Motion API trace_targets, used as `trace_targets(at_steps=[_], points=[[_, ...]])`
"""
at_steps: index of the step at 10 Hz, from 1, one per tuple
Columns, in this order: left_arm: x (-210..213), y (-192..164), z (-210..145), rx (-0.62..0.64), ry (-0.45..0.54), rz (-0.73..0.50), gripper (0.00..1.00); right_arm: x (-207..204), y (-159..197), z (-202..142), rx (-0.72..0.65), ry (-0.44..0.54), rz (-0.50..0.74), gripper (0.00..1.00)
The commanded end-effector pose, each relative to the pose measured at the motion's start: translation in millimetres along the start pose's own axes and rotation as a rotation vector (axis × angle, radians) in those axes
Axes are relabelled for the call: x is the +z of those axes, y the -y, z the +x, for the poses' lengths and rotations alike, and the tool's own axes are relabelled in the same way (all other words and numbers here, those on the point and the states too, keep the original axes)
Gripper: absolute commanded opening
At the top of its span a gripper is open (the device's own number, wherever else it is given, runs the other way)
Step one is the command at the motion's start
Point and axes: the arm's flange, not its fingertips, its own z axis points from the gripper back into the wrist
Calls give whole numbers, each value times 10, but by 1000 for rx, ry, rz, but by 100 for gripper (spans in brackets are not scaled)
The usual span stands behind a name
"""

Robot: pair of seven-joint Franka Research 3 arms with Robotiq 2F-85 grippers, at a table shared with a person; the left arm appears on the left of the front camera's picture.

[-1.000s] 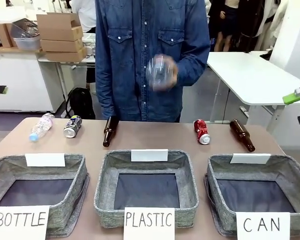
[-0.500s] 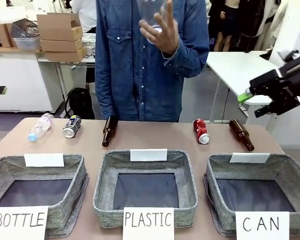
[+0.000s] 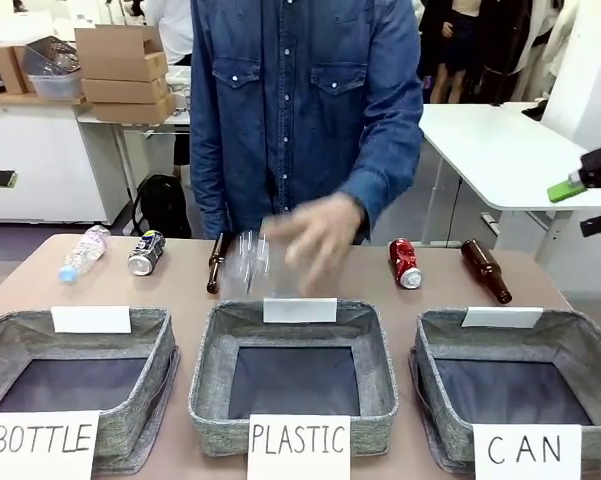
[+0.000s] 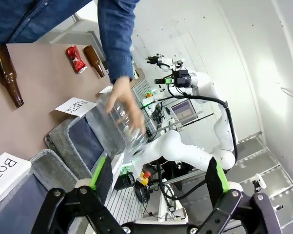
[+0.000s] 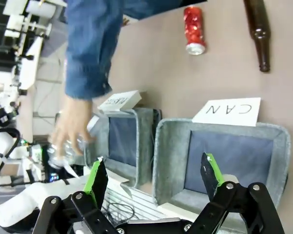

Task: Sort the can waste into the basket.
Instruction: Pick up the can waste from the table and place it in the right Fabric basket.

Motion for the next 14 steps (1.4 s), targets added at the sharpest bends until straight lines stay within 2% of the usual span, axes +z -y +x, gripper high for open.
trace_targets(at_steps=[1,6,10,11,13,14], points=[[12,21,0,-18,-7,-13,100,-142,-44,-30,4,-3,-67,100],[12,21,0,-18,-7,-13,100,-476,-220,228,83,-139,-29,100],[12,21,0,-18,-7,-13,100,-148,-68,7,31,-58,-17,100],[12,21,0,-18,-7,-13,100,-229,-105,40,21,-65,-49,100],[12,21,0,-18,-7,-13,100,-763,-276,353,-28,-127,-173,100],[12,21,0,-18,-7,-13,100,-1019,-357,503,-47,-124,-252,100]])
